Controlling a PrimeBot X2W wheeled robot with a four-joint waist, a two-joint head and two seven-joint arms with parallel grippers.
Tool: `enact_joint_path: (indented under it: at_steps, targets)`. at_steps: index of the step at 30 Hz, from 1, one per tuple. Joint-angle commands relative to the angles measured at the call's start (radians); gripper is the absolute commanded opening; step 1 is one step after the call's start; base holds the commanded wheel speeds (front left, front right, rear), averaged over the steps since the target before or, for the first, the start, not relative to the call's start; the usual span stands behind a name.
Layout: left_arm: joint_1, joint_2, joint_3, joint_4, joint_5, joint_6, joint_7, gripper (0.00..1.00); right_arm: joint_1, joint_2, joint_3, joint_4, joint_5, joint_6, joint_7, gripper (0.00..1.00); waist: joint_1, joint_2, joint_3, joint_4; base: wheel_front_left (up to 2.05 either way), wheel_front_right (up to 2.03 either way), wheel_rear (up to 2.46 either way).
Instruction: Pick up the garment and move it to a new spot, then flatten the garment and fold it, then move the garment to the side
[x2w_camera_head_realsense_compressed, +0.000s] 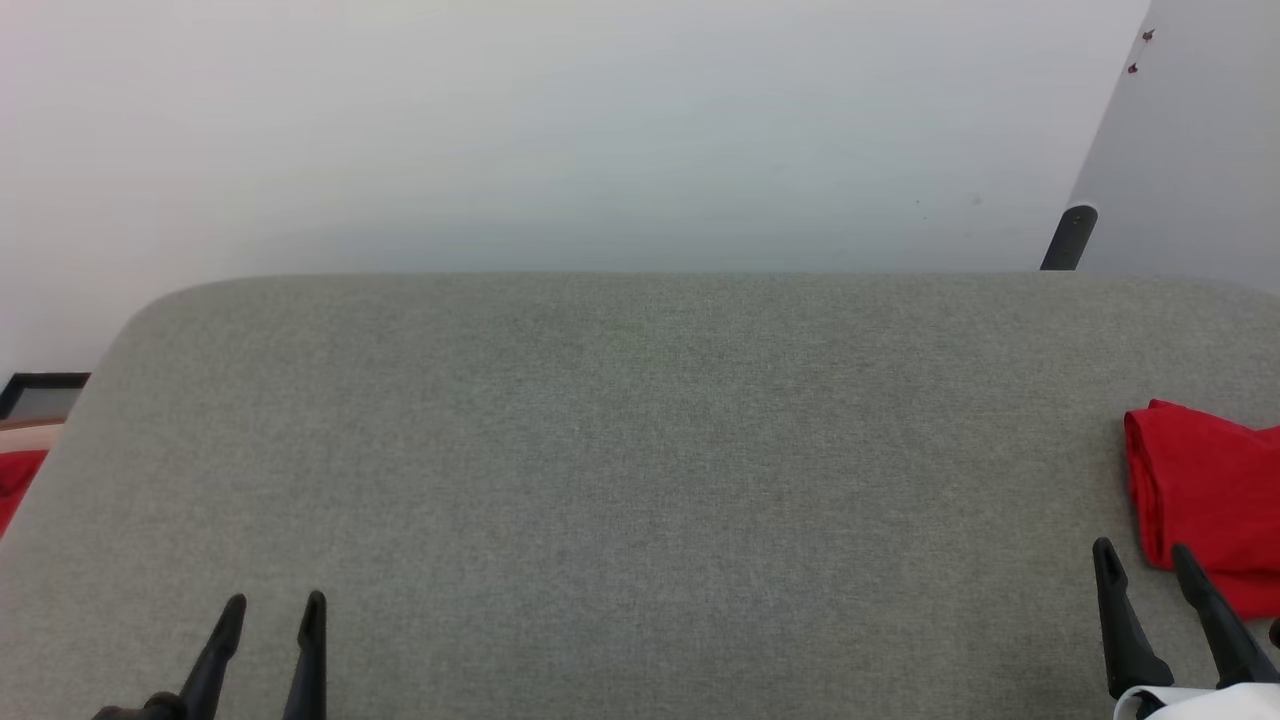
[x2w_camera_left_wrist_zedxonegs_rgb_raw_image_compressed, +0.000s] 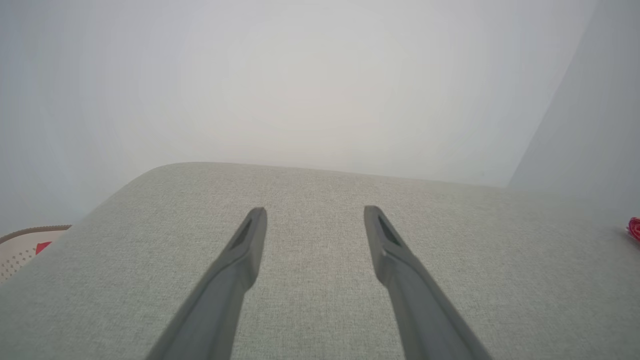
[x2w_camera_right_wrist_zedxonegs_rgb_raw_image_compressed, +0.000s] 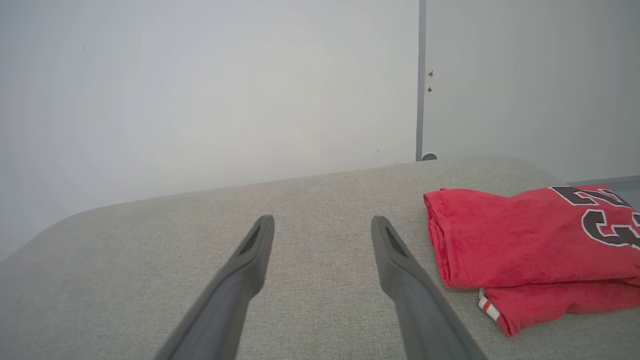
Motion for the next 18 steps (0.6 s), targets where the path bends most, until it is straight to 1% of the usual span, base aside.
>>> enact_joint_path:
  at_steps: [1,9,18]
  targets:
    - [0.010,0.001,0.000,-0.002,-0.005,0.005,-0.001,1.00,0.008,0.003,0.000,-0.005,-0.005,-0.001,0.003,1.00,0.0000,0.0000,-0.001,-0.001,0.00,0.00,0.00]
    - [0.010,0.007,-0.006,-0.004,-0.011,0.007,0.004,1.00,0.014,0.008,-0.004,-0.019,-0.008,-0.001,0.005,1.00,0.0000,0.0000,-0.007,-0.002,0.00,0.00,0.00]
    - [-0.001,0.012,-0.009,0.000,-0.016,0.011,0.002,1.00,0.021,0.017,-0.015,-0.031,-0.037,-0.001,-0.041,1.00,0.0000,0.0000,-0.006,0.000,0.00,0.00,0.00]
